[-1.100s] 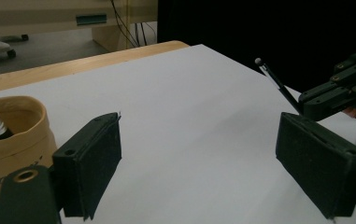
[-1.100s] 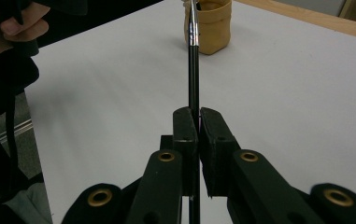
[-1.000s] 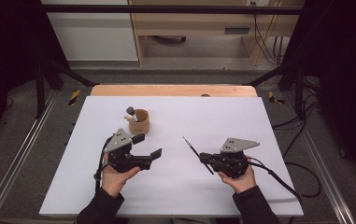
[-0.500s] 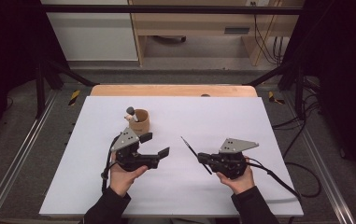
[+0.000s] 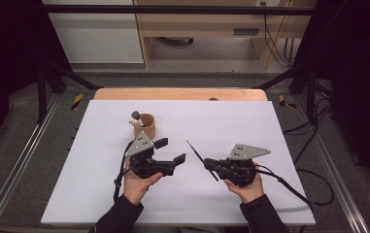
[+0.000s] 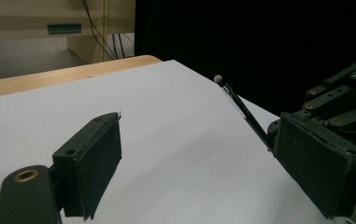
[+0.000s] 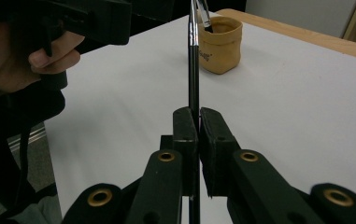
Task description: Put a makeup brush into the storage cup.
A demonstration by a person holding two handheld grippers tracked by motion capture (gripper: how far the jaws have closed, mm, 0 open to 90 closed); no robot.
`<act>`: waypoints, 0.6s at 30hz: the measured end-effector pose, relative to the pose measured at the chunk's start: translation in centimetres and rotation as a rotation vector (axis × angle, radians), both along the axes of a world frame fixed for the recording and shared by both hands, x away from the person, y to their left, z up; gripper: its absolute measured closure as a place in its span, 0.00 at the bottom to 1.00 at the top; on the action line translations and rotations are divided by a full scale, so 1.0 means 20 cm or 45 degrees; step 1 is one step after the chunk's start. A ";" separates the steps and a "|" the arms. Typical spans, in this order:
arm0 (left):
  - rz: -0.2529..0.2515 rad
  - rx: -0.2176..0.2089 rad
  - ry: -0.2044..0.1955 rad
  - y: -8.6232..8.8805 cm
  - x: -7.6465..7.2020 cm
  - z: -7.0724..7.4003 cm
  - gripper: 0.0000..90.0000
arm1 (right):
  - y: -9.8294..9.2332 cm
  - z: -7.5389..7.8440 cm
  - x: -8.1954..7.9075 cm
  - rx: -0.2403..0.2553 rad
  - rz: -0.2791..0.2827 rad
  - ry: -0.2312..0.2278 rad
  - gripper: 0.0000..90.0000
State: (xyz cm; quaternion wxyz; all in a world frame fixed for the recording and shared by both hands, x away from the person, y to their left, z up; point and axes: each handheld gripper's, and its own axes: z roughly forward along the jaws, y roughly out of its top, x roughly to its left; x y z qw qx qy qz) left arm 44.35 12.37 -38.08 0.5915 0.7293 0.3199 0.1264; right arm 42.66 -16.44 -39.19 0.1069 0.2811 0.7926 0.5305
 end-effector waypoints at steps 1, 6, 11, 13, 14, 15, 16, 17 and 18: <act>0.000 -0.006 0.001 0.00 0.00 0.00 0.16 | 0.00 0.00 0.00 0.002 0.001 -0.003 0.95; -0.007 -0.026 0.006 -0.03 0.00 0.00 0.16 | 0.00 0.01 -0.01 0.011 0.001 -0.014 0.95; -0.020 -0.053 0.020 -0.05 0.01 -0.01 0.17 | 0.00 0.01 -0.01 0.018 0.001 -0.022 0.95; -0.024 -0.063 0.022 -0.06 0.01 -0.01 0.18 | 0.00 0.01 -0.01 0.021 0.006 -0.023 0.95; -0.027 -0.066 0.021 -0.07 0.01 -0.01 0.18 | 0.00 0.01 -0.01 0.021 0.003 -0.023 0.95; -0.027 -0.071 0.022 -0.07 0.01 -0.01 0.18 | 0.01 0.01 -0.01 0.022 0.006 -0.025 0.95; -0.031 -0.072 0.025 -0.08 0.01 -0.02 0.18 | 0.01 0.01 -0.02 0.023 0.007 -0.032 0.95; -0.033 -0.072 0.026 -0.08 0.01 -0.02 0.18 | 0.01 0.02 -0.02 0.023 0.006 -0.032 0.95; -0.037 -0.079 0.029 -0.09 0.01 -0.02 0.18 | 0.01 0.02 -0.02 0.023 0.007 -0.035 0.95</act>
